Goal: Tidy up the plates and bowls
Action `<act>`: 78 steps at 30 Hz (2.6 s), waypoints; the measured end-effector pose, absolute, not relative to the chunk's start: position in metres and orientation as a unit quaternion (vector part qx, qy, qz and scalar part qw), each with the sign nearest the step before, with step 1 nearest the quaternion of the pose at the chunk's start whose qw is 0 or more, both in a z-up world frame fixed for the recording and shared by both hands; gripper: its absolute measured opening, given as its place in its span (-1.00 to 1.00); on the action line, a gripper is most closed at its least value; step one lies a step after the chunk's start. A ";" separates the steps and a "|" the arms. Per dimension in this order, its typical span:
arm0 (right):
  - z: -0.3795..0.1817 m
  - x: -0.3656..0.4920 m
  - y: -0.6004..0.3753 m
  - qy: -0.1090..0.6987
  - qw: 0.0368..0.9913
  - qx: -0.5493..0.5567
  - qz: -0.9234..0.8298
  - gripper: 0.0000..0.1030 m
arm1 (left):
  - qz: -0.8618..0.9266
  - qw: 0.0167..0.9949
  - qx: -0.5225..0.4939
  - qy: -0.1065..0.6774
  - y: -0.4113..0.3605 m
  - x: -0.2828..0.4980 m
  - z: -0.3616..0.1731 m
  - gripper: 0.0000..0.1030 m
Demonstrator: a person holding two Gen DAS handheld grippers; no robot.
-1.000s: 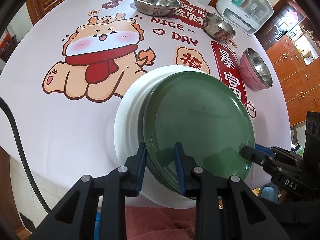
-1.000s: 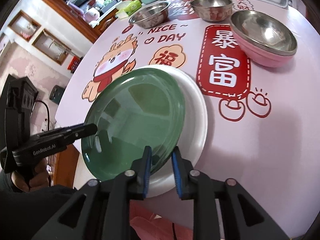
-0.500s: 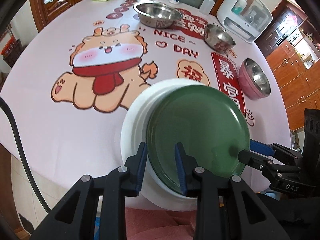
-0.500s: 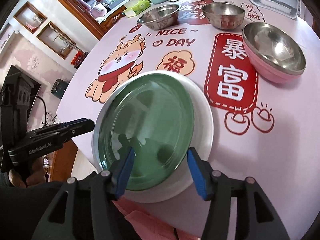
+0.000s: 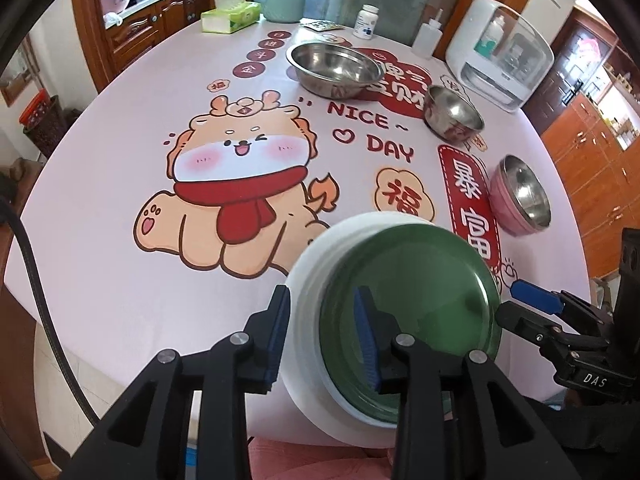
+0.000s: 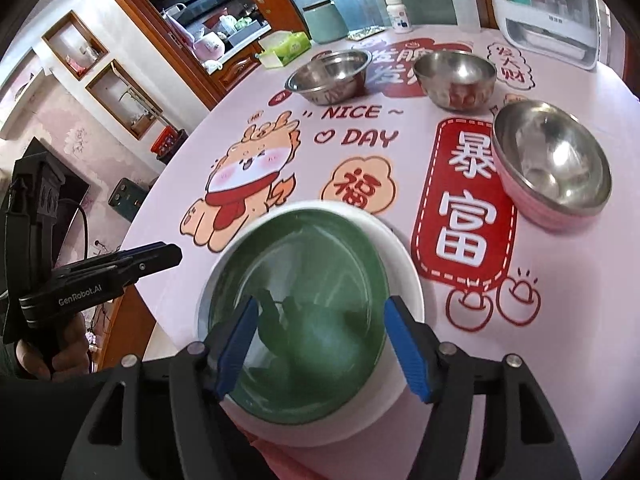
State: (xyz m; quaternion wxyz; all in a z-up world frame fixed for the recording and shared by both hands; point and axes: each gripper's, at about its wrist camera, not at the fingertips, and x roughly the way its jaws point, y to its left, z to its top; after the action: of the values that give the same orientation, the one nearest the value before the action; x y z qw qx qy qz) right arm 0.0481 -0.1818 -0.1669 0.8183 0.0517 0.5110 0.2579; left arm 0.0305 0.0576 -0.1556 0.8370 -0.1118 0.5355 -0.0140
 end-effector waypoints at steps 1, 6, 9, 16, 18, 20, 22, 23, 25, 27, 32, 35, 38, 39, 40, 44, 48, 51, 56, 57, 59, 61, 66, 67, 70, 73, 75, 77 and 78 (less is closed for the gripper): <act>-0.166 0.050 -0.181 0.509 0.820 0.053 0.257 0.27 | -0.012 0.837 -0.112 0.536 0.059 0.032 -0.155 -0.39; -0.160 0.062 -0.177 0.499 0.829 0.069 0.244 0.27 | -0.010 0.836 -0.109 0.538 0.067 0.042 -0.153 -0.36; -0.154 0.070 -0.172 0.493 0.835 0.077 0.233 0.27 | -0.003 0.834 -0.100 0.542 0.074 0.054 -0.151 -0.29; -0.141 0.088 -0.155 0.471 0.851 0.087 0.214 0.27 | 0.003 0.836 -0.087 0.542 0.098 0.083 -0.143 -0.13; -0.136 0.095 -0.148 0.467 0.855 0.090 0.209 0.27 | 0.001 0.837 -0.081 0.542 0.105 0.091 -0.140 -0.09; -0.133 0.101 -0.142 0.465 0.856 0.095 0.205 0.27 | 0.004 0.838 -0.072 0.541 0.112 0.101 -0.137 -0.02; -0.128 0.108 -0.137 0.459 0.860 0.101 0.200 0.27 | 0.003 0.839 -0.068 0.539 0.119 0.111 -0.134 -0.02; -0.124 0.112 -0.133 0.455 0.862 0.103 0.196 0.27 | 0.001 0.839 -0.065 0.540 0.123 0.117 -0.133 -0.01; -0.119 0.119 -0.127 0.450 0.866 0.104 0.190 0.27 | -0.001 0.840 -0.057 0.539 0.129 0.127 -0.131 -0.01; -0.116 0.127 -0.120 0.447 0.870 0.101 0.182 0.27 | -0.005 0.842 -0.048 0.537 0.135 0.136 -0.128 0.02; -0.109 0.146 -0.105 0.438 0.878 0.108 0.161 0.27 | -0.021 0.844 -0.034 0.535 0.150 0.162 -0.119 0.11; -0.105 0.158 -0.098 0.433 0.882 0.114 0.148 0.28 | -0.033 0.840 -0.024 0.541 0.158 0.181 -0.114 0.12; -0.101 0.171 -0.092 0.424 0.887 0.121 0.137 0.28 | -0.040 0.840 -0.013 0.541 0.166 0.199 -0.109 0.16; -0.100 0.176 -0.089 0.419 0.889 0.124 0.133 0.28 | -0.041 0.840 -0.009 0.540 0.167 0.204 -0.108 0.20; -0.098 0.180 -0.087 0.417 0.891 0.125 0.131 0.28 | -0.043 0.841 -0.006 0.540 0.169 0.210 -0.107 0.22; -0.095 0.197 -0.077 0.406 0.897 0.130 0.120 0.28 | -0.054 0.843 0.004 0.536 0.173 0.234 -0.102 0.22; -0.096 0.215 -0.069 0.400 0.900 0.134 0.108 0.28 | -0.053 0.840 0.023 0.540 0.175 0.263 -0.106 0.22; -0.098 0.226 -0.064 0.399 0.902 0.134 0.098 0.28 | -0.059 0.837 0.025 0.543 0.176 0.284 -0.109 0.22; -0.106 0.248 -0.055 0.405 0.902 0.123 0.081 0.28 | -0.068 0.834 0.022 0.547 0.174 0.315 -0.117 0.22; -0.109 0.253 -0.053 0.406 0.903 0.120 0.077 0.28 | -0.071 0.834 0.021 0.548 0.173 0.321 -0.119 0.22; -0.113 0.259 -0.051 0.407 0.903 0.116 0.073 0.28 | -0.077 0.833 0.016 0.548 0.171 0.331 -0.124 0.22; -0.121 0.267 -0.051 0.412 0.901 0.118 0.067 0.28 | -0.089 0.833 0.009 0.546 0.168 0.340 -0.131 0.22; -0.145 0.280 -0.051 0.427 0.894 0.127 0.052 0.28 | -0.124 0.834 -0.011 0.537 0.159 0.347 -0.148 0.22; -0.150 0.282 -0.052 0.430 0.892 0.131 0.051 0.28 | -0.129 0.835 -0.016 0.535 0.157 0.348 -0.151 0.22; -0.163 0.288 -0.054 0.441 0.884 0.144 0.047 0.28 | -0.141 0.835 -0.024 0.532 0.150 0.351 -0.160 0.19; -0.176 0.293 -0.058 0.450 0.877 0.159 0.044 0.28 | -0.142 0.835 -0.030 0.531 0.145 0.356 -0.173 0.18; -0.183 0.295 -0.061 0.451 0.874 0.173 0.049 0.28 | -0.149 0.830 -0.045 0.535 0.143 0.361 -0.181 0.13; -0.191 0.294 -0.065 0.444 0.874 0.189 0.052 0.28 | -0.153 0.826 -0.053 0.539 0.141 0.364 -0.190 0.09; -0.194 0.294 -0.066 0.444 0.873 0.196 0.051 0.28 | -0.156 0.826 -0.056 0.539 0.139 0.365 -0.194 0.07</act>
State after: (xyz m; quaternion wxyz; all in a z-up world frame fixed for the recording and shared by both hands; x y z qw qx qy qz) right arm 0.2938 -0.0660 -0.1942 0.8730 0.1963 0.4435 0.0514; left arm 0.3655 0.1391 -0.1940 0.8259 -0.0556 0.5390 -0.1559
